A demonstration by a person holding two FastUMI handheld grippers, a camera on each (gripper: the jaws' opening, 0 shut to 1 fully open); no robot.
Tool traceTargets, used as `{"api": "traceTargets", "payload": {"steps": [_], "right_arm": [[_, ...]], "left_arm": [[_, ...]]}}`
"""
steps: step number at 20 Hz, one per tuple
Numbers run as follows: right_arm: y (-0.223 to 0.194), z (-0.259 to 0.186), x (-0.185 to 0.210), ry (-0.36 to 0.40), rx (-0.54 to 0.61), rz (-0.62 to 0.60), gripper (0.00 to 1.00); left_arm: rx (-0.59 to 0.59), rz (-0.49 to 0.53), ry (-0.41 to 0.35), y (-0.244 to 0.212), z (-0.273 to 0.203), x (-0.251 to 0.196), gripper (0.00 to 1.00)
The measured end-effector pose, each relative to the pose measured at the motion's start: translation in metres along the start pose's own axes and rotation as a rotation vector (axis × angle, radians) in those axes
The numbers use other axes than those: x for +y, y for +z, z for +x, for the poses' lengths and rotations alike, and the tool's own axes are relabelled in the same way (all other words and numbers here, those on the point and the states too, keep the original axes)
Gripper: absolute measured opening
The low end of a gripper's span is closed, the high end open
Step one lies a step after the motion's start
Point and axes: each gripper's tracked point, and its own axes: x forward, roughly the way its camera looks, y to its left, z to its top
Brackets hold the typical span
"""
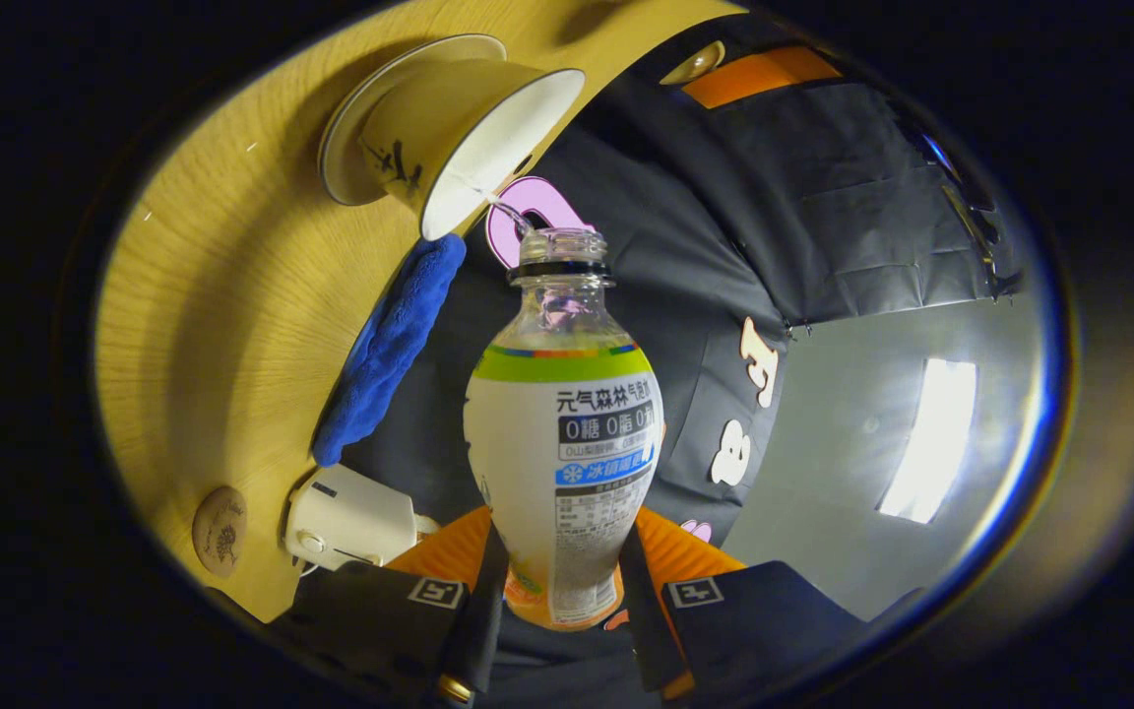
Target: Open the teacup lid with one hand, grasp the water bottle and pour water into the teacup with the other hand; after pouring, place the water bottle on the coaster and then close the teacup lid.
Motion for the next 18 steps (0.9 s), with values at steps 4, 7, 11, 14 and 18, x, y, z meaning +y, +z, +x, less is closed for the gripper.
{"api": "traceTargets", "payload": {"steps": [4, 7, 11, 14, 18], "right_arm": [[-0.004, 0.004, 0.001, 0.005, 0.006, -0.002, 0.59], [-0.005, 0.002, 0.004, 0.040, 0.013, 0.040, 0.59], [-0.013, 0.006, 0.020, 0.251, 0.072, 0.366, 0.58], [-0.019, -0.001, 0.030, 0.353, 0.112, 0.619, 0.60], [-0.027, -0.010, 0.030, 0.408, 0.170, 0.906, 0.60]], "left_arm": [[0.000, 0.000, 0.000, 0.000, 0.001, 0.000, 0.27], [0.000, 0.000, 0.000, 0.000, 0.001, 0.000, 0.27], [0.000, 0.000, 0.000, 0.000, 0.001, 0.000, 0.28], [0.000, 0.000, 0.000, 0.000, 0.001, 0.000, 0.28], [0.000, 0.000, 0.000, -0.001, 0.001, -0.001, 0.28]]}}
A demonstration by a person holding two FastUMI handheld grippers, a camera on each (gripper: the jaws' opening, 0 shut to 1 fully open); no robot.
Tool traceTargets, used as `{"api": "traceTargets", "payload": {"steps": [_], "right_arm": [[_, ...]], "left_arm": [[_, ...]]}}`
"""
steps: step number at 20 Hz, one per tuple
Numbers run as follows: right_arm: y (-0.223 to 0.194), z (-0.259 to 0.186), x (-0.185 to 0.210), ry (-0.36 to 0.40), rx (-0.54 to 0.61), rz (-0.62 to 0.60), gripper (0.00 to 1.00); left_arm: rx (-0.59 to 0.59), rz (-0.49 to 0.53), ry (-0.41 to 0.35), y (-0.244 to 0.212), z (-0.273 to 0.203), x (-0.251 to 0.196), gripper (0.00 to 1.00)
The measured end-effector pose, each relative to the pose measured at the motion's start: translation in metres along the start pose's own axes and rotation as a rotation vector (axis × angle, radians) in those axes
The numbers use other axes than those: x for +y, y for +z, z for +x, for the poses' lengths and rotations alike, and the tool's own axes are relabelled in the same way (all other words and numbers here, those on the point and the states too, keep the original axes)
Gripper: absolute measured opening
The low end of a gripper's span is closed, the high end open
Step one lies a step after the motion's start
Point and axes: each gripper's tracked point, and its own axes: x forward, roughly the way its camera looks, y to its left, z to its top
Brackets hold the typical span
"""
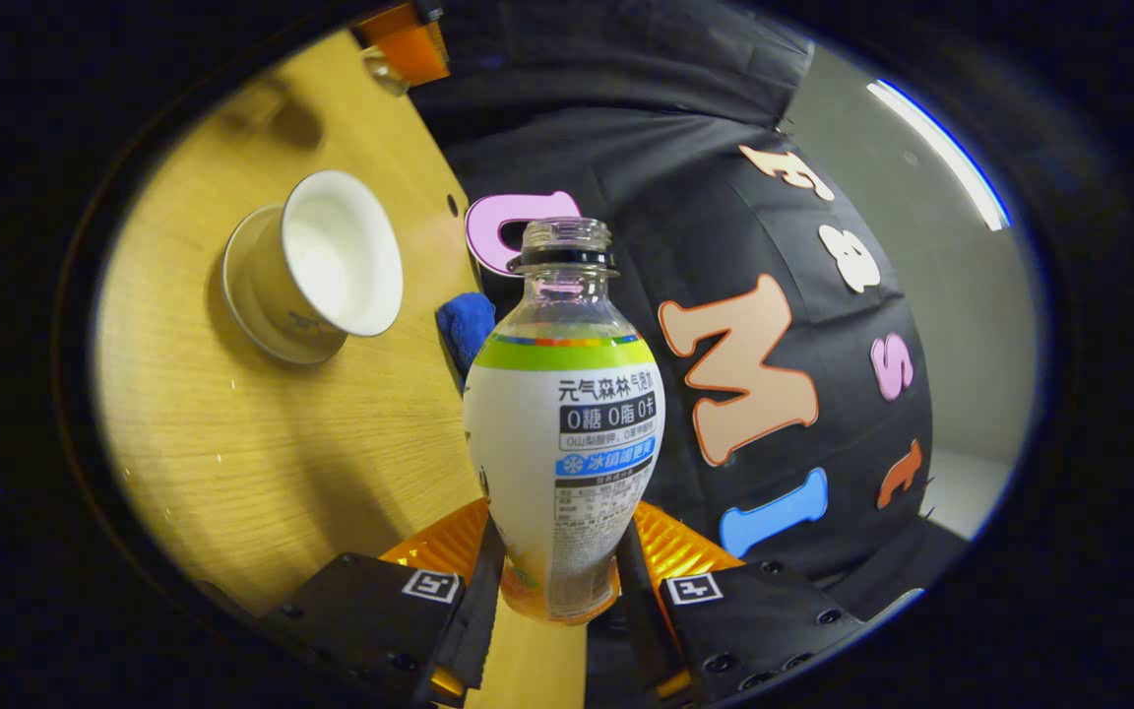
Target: Open the teacup lid with one hand, grasp the water bottle and pour water into the teacup with the other hand; after pouring, place the water bottle on the coaster and then close the teacup lid.
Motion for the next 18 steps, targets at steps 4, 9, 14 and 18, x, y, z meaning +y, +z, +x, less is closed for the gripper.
{"api": "traceTargets", "payload": {"steps": [4, 9, 14, 18], "right_arm": [[-0.001, -0.004, -0.019, 0.054, 0.002, 0.386, 0.58], [-0.018, -0.025, -0.054, 0.071, 0.009, 0.779, 0.61], [-0.056, -0.020, -0.054, 0.121, 0.051, 1.013, 0.61], [-0.084, -0.007, -0.040, 0.122, 0.080, 1.067, 0.62]], "left_arm": [[0.000, 0.000, 0.001, 0.000, 0.001, 0.000, 0.28], [0.000, 0.000, 0.003, 0.000, 0.001, 0.000, 0.27], [-0.001, 0.001, 0.004, 0.001, 0.000, 0.000, 0.27], [-0.001, 0.001, 0.005, 0.000, 0.001, 0.000, 0.28]]}}
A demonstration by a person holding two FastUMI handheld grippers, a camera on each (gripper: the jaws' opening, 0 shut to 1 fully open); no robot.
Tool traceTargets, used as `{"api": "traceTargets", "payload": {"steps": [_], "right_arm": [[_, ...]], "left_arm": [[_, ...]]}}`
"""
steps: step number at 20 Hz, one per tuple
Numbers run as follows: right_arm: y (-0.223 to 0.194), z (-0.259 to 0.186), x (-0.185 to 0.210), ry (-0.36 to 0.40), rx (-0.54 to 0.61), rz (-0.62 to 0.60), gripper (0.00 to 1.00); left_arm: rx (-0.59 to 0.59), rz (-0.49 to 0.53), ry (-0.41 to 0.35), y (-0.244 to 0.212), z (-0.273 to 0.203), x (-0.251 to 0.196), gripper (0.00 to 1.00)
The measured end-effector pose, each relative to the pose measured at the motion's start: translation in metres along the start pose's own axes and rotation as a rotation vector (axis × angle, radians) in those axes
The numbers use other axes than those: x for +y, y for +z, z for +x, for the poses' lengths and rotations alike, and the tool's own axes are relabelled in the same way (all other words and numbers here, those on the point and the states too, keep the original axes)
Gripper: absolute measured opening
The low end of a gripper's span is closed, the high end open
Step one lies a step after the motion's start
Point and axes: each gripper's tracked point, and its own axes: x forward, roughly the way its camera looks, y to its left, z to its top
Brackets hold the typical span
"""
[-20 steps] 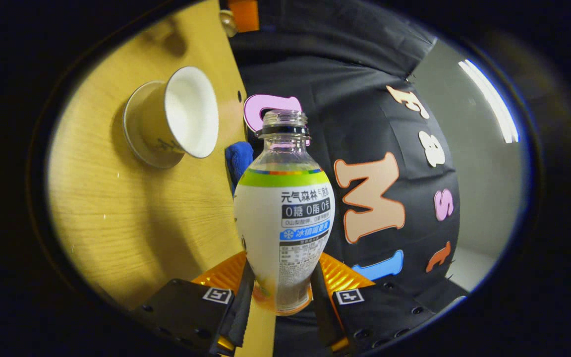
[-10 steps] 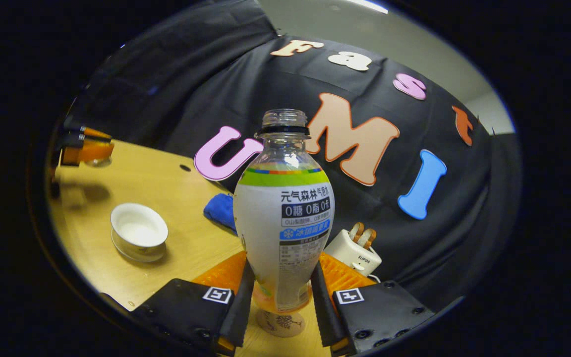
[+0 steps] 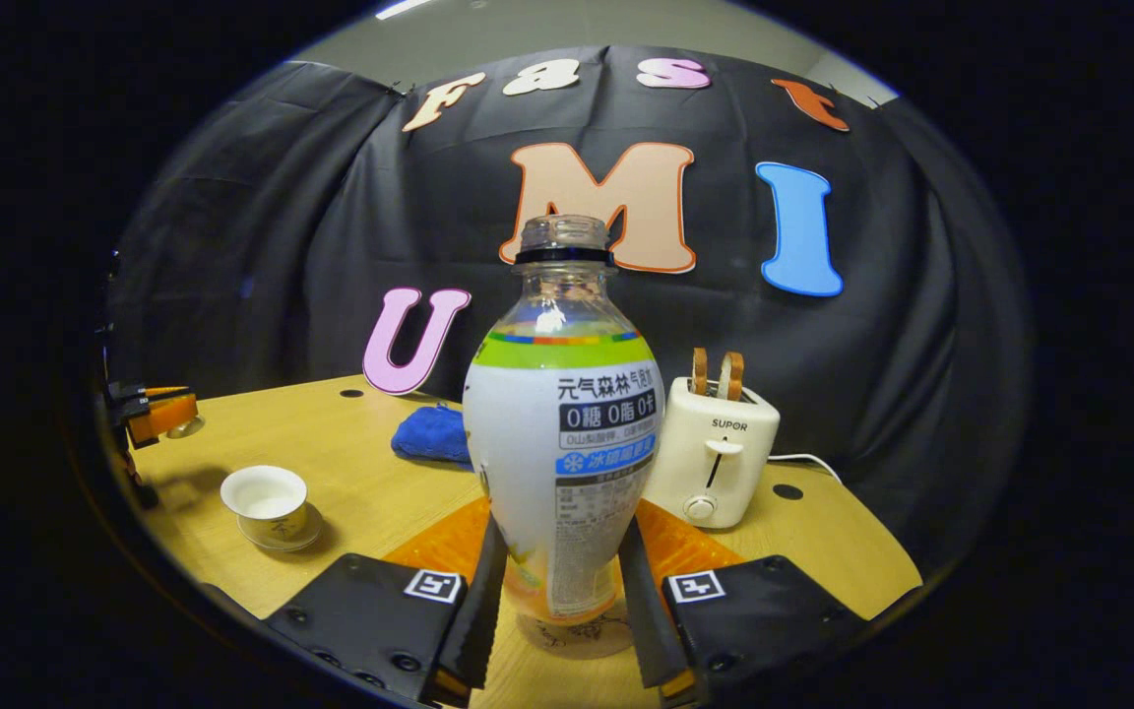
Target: Open the teacup lid with one hand, grasp the water bottle and pour water into the teacup with the other hand; after pouring, place the water bottle on the coaster and then close the teacup lid.
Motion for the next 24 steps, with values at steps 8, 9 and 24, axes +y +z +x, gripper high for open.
{"api": "traceTargets", "payload": {"steps": [8, 9, 24], "right_arm": [[-0.040, 0.003, -0.014, -0.012, 0.068, 0.033, 0.64], [-0.043, 0.003, -0.016, -0.015, 0.077, 0.035, 0.67], [-0.060, -0.003, -0.019, 0.020, 0.097, 0.147, 0.89]], "left_arm": [[-0.001, 0.000, 0.005, 0.000, 0.000, 0.001, 0.28], [0.000, 0.000, 0.005, 0.000, 0.000, 0.001, 0.28], [-0.001, 0.000, 0.005, -0.002, 0.001, 0.001, 0.28]]}}
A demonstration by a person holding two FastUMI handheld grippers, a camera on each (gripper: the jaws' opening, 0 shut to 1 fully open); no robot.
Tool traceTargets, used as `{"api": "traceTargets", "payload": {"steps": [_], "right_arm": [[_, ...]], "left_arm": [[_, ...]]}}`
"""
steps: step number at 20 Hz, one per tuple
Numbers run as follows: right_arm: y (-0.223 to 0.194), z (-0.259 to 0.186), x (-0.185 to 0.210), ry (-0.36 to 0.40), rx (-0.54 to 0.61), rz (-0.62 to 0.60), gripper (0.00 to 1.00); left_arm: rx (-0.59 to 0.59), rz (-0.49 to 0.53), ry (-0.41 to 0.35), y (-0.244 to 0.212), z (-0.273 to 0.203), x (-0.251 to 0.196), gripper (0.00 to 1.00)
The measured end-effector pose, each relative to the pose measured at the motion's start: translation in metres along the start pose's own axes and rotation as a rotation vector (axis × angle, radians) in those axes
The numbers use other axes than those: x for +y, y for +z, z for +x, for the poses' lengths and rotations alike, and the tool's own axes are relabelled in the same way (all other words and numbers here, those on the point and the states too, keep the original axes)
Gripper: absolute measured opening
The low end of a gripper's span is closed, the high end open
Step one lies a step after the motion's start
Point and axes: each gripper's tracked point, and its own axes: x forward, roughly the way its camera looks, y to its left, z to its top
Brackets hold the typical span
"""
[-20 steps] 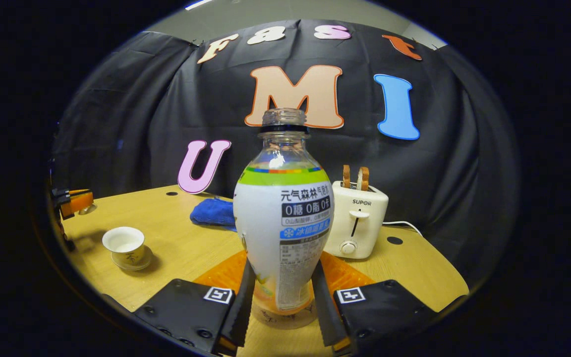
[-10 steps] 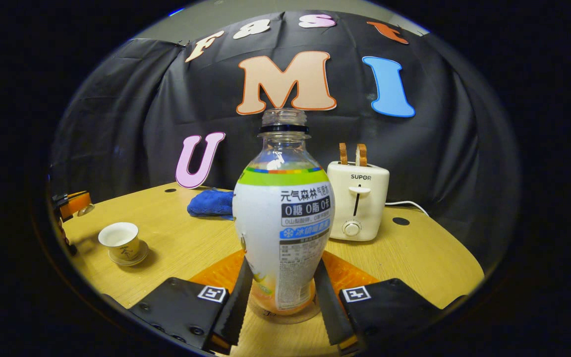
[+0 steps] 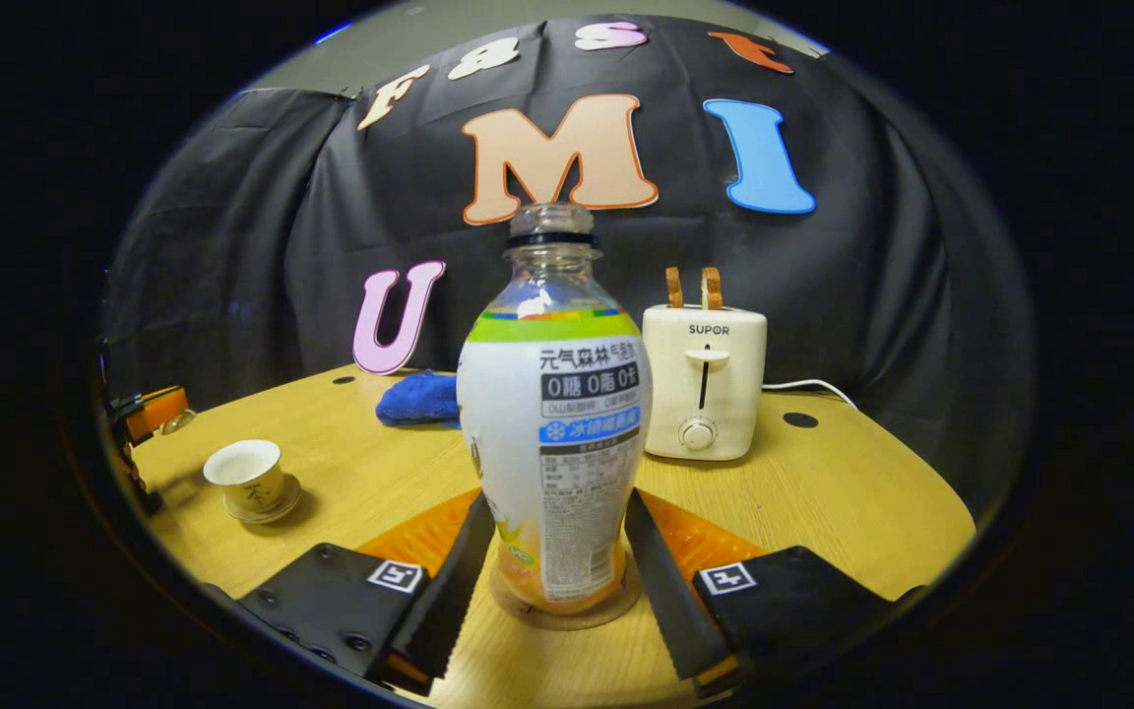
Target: Open the teacup lid with one hand, grasp the water bottle and pour water into the teacup with the other hand; after pouring, place the water bottle on the coaster and then close the teacup lid.
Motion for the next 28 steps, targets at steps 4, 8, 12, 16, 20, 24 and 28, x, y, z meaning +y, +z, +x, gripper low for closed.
{"api": "traceTargets", "payload": {"steps": [4, 8, 12, 16, 20, 24, 28], "right_arm": [[0.004, -0.009, 0.002, 0.014, -0.034, 0.000, 0.91], [0.004, -0.024, 0.006, 0.000, -0.065, -0.028, 0.87], [0.009, -0.046, 0.003, -0.028, -0.108, -0.016, 0.91], [0.019, -0.069, 0.000, -0.069, -0.199, -0.007, 0.91], [0.021, -0.080, -0.002, -0.109, -0.238, -0.001, 0.87], [0.019, -0.091, 0.001, -0.098, -0.240, -0.002, 0.90], [0.018, -0.096, -0.002, -0.119, -0.243, 0.000, 0.90]], "left_arm": [[0.001, 0.000, 0.000, 0.001, 0.000, 0.000, 0.28], [0.001, 0.000, 0.000, 0.000, 0.000, 0.000, 0.28], [0.002, 0.000, 0.001, 0.001, 0.000, 0.000, 0.28], [0.002, 0.001, 0.006, 0.001, 0.000, 0.001, 0.28], [0.003, 0.001, 0.009, 0.001, -0.001, 0.000, 0.28], [0.005, 0.000, 0.002, 0.000, 0.000, -0.002, 0.28], [0.003, -0.004, -0.005, 0.001, 0.000, -0.004, 0.28]]}}
